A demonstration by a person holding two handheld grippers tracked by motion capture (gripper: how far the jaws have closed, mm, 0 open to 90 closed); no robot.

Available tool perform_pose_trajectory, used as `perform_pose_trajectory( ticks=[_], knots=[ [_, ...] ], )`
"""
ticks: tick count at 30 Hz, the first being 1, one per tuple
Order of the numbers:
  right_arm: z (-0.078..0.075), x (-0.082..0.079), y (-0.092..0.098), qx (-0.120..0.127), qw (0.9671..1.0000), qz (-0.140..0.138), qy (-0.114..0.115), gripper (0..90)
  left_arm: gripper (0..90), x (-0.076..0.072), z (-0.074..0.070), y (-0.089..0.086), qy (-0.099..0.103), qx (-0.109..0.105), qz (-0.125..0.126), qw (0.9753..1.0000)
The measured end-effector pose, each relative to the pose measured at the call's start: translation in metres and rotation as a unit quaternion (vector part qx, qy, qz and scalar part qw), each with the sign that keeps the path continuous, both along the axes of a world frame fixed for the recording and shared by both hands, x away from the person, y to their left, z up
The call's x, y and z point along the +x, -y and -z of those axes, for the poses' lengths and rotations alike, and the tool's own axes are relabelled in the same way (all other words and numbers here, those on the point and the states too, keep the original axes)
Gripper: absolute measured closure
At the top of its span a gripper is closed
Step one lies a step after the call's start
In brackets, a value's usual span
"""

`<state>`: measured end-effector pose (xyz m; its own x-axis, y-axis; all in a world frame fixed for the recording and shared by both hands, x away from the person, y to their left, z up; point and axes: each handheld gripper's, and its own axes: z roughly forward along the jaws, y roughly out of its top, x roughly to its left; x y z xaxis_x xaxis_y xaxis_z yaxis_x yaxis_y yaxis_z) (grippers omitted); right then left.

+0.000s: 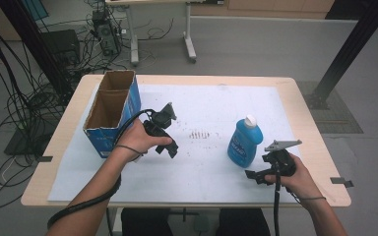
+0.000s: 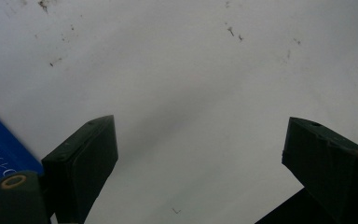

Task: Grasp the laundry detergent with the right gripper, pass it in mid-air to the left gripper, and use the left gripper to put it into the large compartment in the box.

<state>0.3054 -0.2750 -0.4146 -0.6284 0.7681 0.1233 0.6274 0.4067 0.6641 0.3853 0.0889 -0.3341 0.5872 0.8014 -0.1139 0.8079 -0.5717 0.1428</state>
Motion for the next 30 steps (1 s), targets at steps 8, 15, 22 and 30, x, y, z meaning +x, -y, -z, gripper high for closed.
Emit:
perform_pose_trajectory(
  ticks=[8, 15, 22, 30],
  knots=[
    [0.003, -0.002, -0.001, 0.012, 0.9997, 0.005, 0.020, 5.8, 10.7, 0.000, -0.001, 0.000, 0.000, 0.000, -0.002, 1.0000],
    [0.006, -0.003, -0.001, 0.022, 0.9992, 0.007, 0.033, 5.7, 10.7, 0.001, -0.002, 0.000, 0.000, -0.001, -0.001, 1.0000],
    [0.007, -0.004, -0.001, 0.034, 0.9978, 0.009, 0.056, 5.6, 10.7, 0.002, -0.001, -0.001, 0.000, -0.002, -0.004, 1.0000],
    [0.010, -0.004, -0.004, 0.048, 0.9958, 0.007, 0.077, 5.3, 10.7, 0.000, 0.000, 0.000, 0.000, -0.002, -0.003, 1.0000]
  ],
)
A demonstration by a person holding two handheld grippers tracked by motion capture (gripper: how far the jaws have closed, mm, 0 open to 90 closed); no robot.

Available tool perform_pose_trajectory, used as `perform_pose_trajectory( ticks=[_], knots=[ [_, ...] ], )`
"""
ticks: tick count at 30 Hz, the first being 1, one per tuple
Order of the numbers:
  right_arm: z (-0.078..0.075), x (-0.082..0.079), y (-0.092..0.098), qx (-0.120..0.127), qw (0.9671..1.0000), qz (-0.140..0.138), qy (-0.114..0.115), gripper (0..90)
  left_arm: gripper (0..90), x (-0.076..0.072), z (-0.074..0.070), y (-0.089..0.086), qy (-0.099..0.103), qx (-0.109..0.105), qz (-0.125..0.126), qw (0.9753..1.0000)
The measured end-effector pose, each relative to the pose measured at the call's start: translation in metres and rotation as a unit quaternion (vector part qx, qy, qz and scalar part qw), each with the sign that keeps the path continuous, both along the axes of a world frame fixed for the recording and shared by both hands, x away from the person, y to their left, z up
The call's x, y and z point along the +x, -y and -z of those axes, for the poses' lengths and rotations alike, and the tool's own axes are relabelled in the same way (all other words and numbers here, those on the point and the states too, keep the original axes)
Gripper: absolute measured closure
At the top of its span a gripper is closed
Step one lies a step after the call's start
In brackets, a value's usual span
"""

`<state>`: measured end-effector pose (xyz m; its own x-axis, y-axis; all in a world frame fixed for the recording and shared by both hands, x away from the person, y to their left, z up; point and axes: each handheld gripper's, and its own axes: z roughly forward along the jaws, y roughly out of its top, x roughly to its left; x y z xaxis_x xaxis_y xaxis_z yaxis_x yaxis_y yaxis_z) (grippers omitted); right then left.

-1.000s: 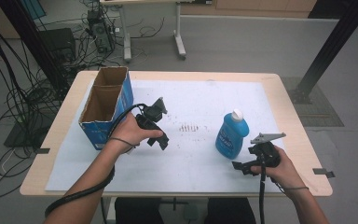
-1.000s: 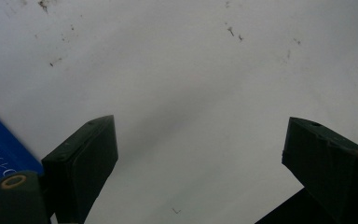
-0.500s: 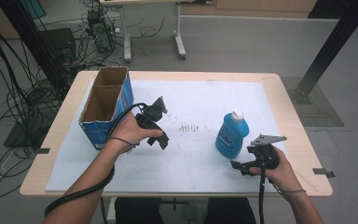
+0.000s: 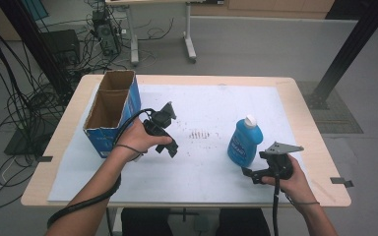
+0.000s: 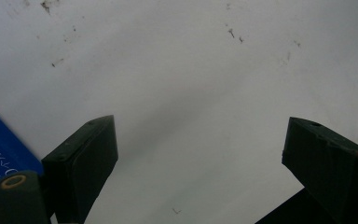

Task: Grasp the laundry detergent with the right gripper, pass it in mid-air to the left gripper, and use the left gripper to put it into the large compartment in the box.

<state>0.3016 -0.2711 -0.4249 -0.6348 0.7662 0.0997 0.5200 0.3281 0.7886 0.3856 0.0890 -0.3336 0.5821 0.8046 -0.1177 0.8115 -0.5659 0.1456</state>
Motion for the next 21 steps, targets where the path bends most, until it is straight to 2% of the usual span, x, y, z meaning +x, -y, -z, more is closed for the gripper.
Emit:
perform_pose_trajectory(
  ticks=[9, 12, 21],
  knots=[
    [0.0025, -0.0001, -0.0008, 0.025, 0.9994, 0.004, 0.025, 5.0, 10.7, -0.0018, -0.0020, -0.0004, 0.003, 0.001, 0.003, 1.0000],
    [0.0035, 0.0001, 0.0000, 0.040, 0.9985, 0.008, 0.037, 4.9, 10.7, -0.0025, -0.0019, -0.0002, 0.003, 0.000, 0.003, 1.0000],
    [0.0055, 0.0007, -0.0013, 0.055, 0.9965, 0.014, 0.062, 4.9, 10.7, -0.0032, -0.0030, 0.0006, 0.005, -0.001, 0.004, 1.0000]
  ],
)
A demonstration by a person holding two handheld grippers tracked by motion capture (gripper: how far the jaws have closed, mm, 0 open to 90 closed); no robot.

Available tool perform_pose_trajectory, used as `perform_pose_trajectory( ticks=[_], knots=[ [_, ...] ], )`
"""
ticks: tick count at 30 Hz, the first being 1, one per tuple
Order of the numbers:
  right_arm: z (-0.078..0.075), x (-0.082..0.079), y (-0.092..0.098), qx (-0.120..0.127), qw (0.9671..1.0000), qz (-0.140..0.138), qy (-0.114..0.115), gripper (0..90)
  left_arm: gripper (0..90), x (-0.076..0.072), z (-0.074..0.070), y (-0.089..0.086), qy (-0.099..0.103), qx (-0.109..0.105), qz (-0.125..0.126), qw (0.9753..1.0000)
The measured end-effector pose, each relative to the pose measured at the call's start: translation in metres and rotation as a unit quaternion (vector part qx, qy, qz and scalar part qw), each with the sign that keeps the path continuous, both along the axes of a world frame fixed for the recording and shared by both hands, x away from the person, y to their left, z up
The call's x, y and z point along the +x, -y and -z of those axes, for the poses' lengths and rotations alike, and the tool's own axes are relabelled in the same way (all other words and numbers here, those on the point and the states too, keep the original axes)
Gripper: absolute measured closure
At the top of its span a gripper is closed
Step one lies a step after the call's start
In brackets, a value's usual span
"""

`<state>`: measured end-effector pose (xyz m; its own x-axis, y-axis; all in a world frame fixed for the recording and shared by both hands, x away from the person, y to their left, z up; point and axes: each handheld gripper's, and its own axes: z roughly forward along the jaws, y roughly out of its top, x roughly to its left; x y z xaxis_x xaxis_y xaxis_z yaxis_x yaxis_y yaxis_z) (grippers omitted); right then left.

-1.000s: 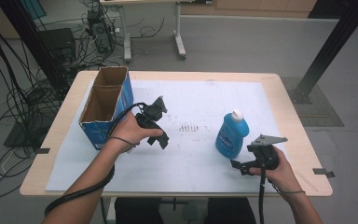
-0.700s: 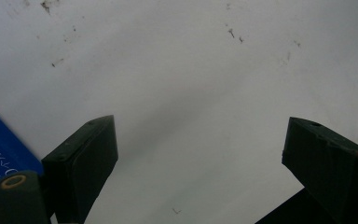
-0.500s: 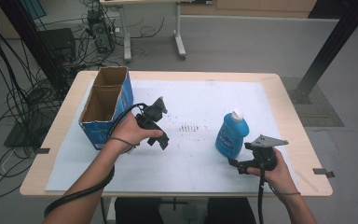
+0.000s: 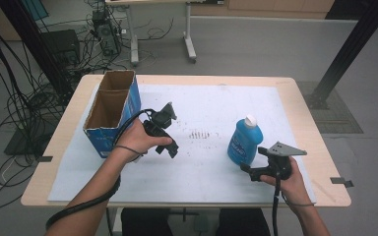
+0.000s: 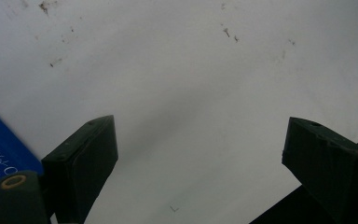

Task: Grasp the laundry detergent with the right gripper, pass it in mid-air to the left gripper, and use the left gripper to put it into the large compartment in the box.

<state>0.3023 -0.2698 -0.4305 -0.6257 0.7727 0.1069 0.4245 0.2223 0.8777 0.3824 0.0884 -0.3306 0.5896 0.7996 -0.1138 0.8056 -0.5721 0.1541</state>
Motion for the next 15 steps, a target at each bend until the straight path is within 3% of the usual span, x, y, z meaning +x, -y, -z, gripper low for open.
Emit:
perform_pose_trajectory(
  ticks=[15],
  knots=[
    [0.0031, 0.0004, -0.0012, 0.033, 0.9989, 0.011, 0.032, 4.8, 10.7, -0.0009, 0.0001, 0.0003, -0.001, 0.000, 0.001, 1.0000]
  ],
)
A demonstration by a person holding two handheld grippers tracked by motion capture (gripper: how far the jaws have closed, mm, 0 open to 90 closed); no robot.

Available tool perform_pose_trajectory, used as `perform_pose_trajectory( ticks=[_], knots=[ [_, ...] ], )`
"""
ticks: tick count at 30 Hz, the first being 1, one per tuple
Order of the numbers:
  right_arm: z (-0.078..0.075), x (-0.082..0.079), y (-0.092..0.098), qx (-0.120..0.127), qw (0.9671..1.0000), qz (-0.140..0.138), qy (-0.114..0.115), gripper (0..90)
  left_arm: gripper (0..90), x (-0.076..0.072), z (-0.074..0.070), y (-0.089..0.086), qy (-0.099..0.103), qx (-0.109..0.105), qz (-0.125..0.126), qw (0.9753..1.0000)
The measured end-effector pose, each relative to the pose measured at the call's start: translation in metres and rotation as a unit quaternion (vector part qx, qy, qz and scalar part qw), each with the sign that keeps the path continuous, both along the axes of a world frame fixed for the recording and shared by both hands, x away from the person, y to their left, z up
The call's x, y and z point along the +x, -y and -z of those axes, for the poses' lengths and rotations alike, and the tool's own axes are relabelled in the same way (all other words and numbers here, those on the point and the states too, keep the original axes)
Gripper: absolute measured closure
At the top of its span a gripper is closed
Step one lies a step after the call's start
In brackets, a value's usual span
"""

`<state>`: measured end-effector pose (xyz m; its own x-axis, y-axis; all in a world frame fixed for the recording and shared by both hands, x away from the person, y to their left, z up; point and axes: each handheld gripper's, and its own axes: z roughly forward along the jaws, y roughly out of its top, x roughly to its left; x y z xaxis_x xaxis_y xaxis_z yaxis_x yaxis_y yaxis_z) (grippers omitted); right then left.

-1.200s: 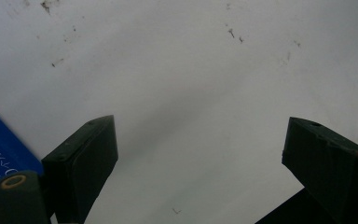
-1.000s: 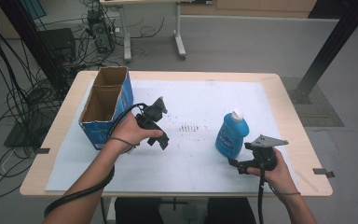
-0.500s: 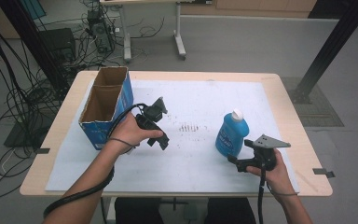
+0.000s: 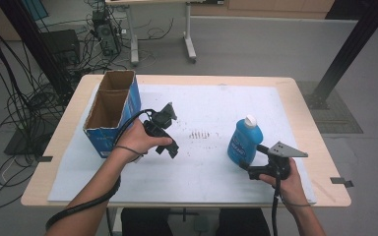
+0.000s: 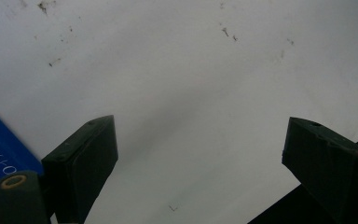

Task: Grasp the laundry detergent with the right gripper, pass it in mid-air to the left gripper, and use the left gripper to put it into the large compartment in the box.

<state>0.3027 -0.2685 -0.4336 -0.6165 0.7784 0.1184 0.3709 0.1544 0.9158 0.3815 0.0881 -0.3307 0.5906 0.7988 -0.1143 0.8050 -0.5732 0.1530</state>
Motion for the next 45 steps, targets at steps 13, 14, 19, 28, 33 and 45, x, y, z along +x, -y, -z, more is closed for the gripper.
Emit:
perform_pose_trajectory(
  ticks=[13, 14, 19, 28, 33, 45],
  knots=[
    [0.002, -0.001, 0.000, 0.027, 0.9991, 0.010, 0.031, 4.9, 10.7, -0.002, -0.003, -0.001, 0.002, -0.002, -0.002, 1.0000],
    [0.002, -0.001, 0.000, 0.027, 0.9991, 0.009, 0.032, 4.9, 10.8, -0.002, -0.003, -0.001, 0.002, -0.002, -0.001, 1.0000],
    [0.003, -0.001, 0.000, 0.031, 0.9986, 0.012, 0.042, 4.9, 10.7, -0.002, -0.003, -0.001, 0.001, -0.001, -0.002, 1.0000],
    [0.005, -0.001, -0.001, 0.032, 0.9981, 0.014, 0.051, 5.2, 10.8, -0.002, -0.004, -0.002, 0.003, -0.003, -0.001, 1.0000],
    [0.005, 0.000, -0.002, 0.033, 0.9977, 0.015, 0.057, 5.4, 10.7, -0.002, -0.004, -0.003, 0.003, -0.001, -0.001, 1.0000],
    [0.007, 0.008, -0.010, 0.037, 0.9971, 0.017, 0.064, 5.4, 10.8, -0.004, -0.004, -0.007, 0.001, 0.000, -0.003, 1.0000]
  ],
)
